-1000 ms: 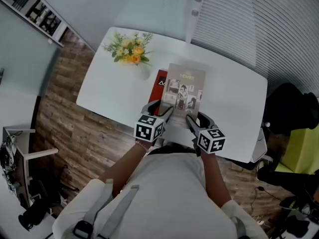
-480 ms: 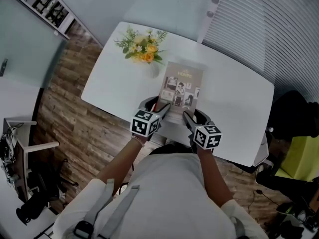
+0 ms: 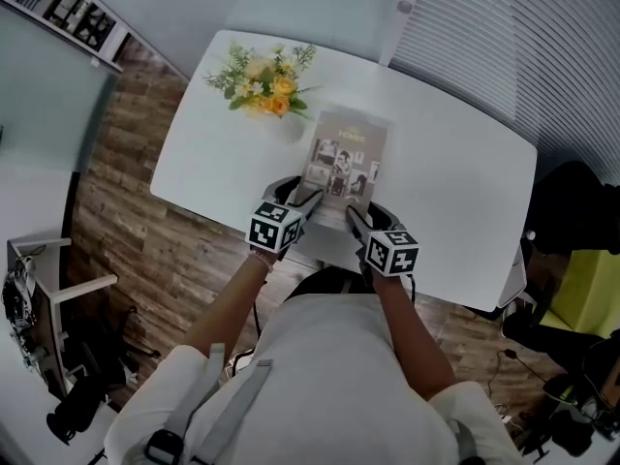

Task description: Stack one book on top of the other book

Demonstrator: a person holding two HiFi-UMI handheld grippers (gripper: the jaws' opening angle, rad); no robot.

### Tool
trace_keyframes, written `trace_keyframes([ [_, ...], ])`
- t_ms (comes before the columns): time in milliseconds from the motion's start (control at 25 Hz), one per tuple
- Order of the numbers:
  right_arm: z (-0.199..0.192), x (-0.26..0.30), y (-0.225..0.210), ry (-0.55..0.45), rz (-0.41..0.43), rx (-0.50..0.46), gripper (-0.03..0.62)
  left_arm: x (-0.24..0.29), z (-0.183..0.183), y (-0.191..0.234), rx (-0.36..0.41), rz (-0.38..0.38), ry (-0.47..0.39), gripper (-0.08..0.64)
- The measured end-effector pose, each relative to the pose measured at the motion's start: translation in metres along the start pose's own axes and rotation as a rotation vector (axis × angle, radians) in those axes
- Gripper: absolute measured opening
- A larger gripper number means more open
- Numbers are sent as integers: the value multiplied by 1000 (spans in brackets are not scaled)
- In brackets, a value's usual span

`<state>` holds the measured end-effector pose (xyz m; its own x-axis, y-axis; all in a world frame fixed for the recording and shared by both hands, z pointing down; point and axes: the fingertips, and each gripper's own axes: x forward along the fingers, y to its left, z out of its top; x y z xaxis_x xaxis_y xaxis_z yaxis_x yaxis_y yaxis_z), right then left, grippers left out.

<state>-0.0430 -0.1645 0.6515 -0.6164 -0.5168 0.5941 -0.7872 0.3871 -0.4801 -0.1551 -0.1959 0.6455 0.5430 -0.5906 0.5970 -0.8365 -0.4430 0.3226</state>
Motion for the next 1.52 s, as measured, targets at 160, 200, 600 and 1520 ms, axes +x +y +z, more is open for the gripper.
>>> trace_keyframes([
  [160, -10, 10, -4, 28, -14, -13, 208, 8, -7, 8, -7, 0, 10, 247],
  [200, -13, 12, -4, 35, -16, -17, 204, 10, -9, 9, -9, 1, 13, 247],
  [600, -16, 17, -6, 40, -20, -22, 206, 14, -12, 15, 19, 34, 16, 235],
  [1520, 67, -108, -4, -207, -118, -354, 92, -38, 85, -94, 159, -20, -261, 88],
])
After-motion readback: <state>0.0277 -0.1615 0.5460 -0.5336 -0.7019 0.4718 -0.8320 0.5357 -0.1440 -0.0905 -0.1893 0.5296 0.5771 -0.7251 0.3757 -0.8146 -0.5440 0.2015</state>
